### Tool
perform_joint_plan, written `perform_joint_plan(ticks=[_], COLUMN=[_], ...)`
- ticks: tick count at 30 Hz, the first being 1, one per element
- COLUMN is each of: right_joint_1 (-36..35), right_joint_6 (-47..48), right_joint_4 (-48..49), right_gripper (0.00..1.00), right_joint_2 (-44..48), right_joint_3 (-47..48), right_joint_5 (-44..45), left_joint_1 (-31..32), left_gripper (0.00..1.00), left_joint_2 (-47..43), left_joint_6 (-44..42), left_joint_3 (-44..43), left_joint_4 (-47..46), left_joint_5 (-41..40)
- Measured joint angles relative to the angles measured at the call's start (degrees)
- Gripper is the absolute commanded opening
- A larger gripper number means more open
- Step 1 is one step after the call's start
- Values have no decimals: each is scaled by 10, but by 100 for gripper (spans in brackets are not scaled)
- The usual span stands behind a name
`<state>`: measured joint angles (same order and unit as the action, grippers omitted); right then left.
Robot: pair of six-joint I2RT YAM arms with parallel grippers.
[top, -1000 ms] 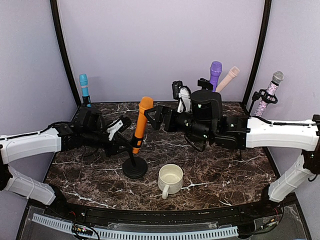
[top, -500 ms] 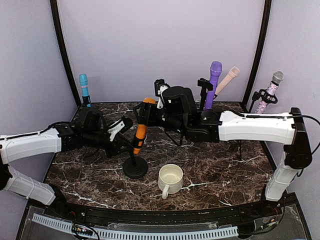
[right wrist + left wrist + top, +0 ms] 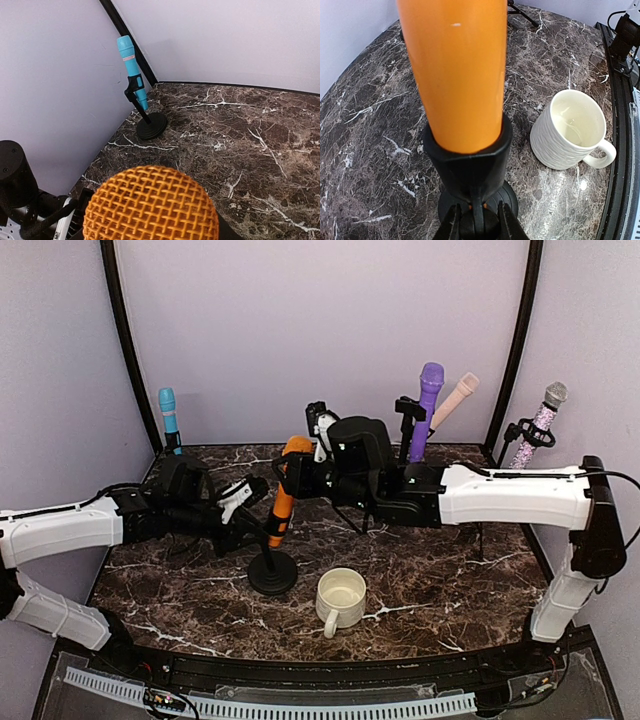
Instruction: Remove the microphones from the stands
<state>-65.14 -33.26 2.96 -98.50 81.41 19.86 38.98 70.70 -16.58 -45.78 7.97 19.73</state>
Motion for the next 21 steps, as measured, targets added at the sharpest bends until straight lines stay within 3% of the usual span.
perform_joint_plan(ticks=[11,21], right_joint_1=[45,46], right_joint_6=[75,49], right_joint_4=[35,26], right_gripper=[19,17], right_joint_2=[52,54], right_joint_3=[-64,-65], right_joint_5=[-182,-159], left_joint_1=[7,8], left_gripper=[0,0], left_joint_2=[0,5], left_joint_6=[-15,-17], left_joint_3=[-3,-4], left_joint_4=[-2,-6], left_joint_5=[-9,-14])
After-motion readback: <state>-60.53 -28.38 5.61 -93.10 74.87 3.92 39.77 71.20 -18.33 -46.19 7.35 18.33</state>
